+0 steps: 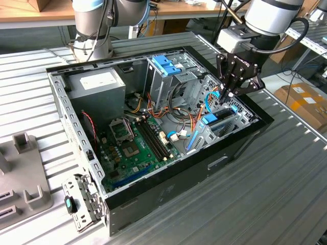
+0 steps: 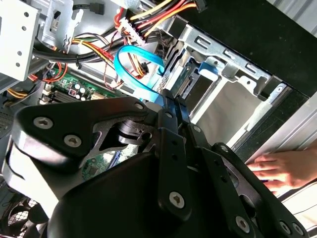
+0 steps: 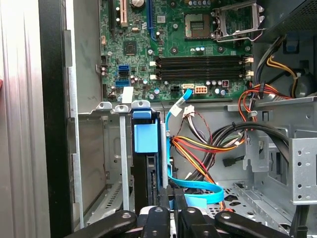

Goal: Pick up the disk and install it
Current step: 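Insert the first disk wire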

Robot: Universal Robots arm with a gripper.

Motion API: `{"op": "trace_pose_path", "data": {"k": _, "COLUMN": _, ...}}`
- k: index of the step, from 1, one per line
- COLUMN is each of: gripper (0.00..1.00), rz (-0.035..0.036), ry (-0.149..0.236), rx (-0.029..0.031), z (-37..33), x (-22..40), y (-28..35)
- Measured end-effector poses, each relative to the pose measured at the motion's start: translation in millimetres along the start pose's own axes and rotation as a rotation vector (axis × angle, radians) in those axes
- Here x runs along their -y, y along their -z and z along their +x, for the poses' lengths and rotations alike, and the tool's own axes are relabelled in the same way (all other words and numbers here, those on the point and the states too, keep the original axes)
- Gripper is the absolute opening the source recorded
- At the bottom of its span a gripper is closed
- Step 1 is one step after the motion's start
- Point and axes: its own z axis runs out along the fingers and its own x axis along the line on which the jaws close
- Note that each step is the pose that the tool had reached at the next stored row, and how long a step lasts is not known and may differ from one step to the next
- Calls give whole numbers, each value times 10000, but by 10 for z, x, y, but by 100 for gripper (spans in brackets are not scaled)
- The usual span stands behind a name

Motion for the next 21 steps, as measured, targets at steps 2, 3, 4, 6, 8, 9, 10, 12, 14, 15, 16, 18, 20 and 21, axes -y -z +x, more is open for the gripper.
{"op": "trace_pose_path", "data": {"k": 2, "gripper": 16, "rz": 27, "ry": 10, "rx": 6, "z": 5, "x": -29, "y": 0}}
{"op": "trace_pose_path", "data": {"k": 3, "gripper": 16, "rz": 38, "ry": 16, "rx": 7, "z": 9, "x": -45, "y": 1}}
{"op": "trace_pose_path", "data": {"k": 4, "gripper": 16, "rz": 43, "ry": 19, "rx": 9, "z": 11, "x": -54, "y": 1}}
{"op": "trace_pose_path", "data": {"k": 6, "gripper": 16, "rz": 54, "ry": 27, "rx": 12, "z": 17, "x": -75, "y": 1}}
{"op": "trace_pose_path", "data": {"k": 8, "gripper": 16, "rz": 69, "ry": 38, "rx": 14, "z": 30, "x": -100, "y": 1}}
{"op": "trace_pose_path", "data": {"k": 9, "gripper": 16, "rz": 77, "ry": 45, "rx": 16, "z": 37, "x": -110, "y": -1}}
{"op": "trace_pose_path", "data": {"k": 10, "gripper": 16, "rz": 83, "ry": 49, "rx": 16, "z": 42, "x": -118, "y": -1}}
{"op": "trace_pose_path", "data": {"k": 12, "gripper": 16, "rz": 88, "ry": 56, "rx": 17, "z": 44, "x": -125, "y": -1}}
{"op": "trace_pose_path", "data": {"k": 14, "gripper": 16, "rz": 88, "ry": 58, "rx": 17, "z": 45, "x": -124, "y": -2}}
{"op": "trace_pose_path", "data": {"k": 15, "gripper": 16, "rz": 88, "ry": 57, "rx": 16, "z": 45, "x": -125, "y": -1}}
{"op": "trace_pose_path", "data": {"k": 16, "gripper": 16, "rz": 88, "ry": 57, "rx": 17, "z": 45, "x": -125, "y": -2}}
{"op": "trace_pose_path", "data": {"k": 18, "gripper": 16, "rz": 104, "ry": 57, "rx": 17, "z": 46, "x": -130, "y": -5}}
{"op": "trace_pose_path", "data": {"k": 20, "gripper": 16, "rz": 157, "ry": 66, "rx": 23, "z": 49, "x": -139, "y": -13}}
{"op": "trace_pose_path", "data": {"k": 21, "gripper": 16, "rz": 217, "ry": 74, "rx": 28, "z": 52, "x": -150, "y": -19}}
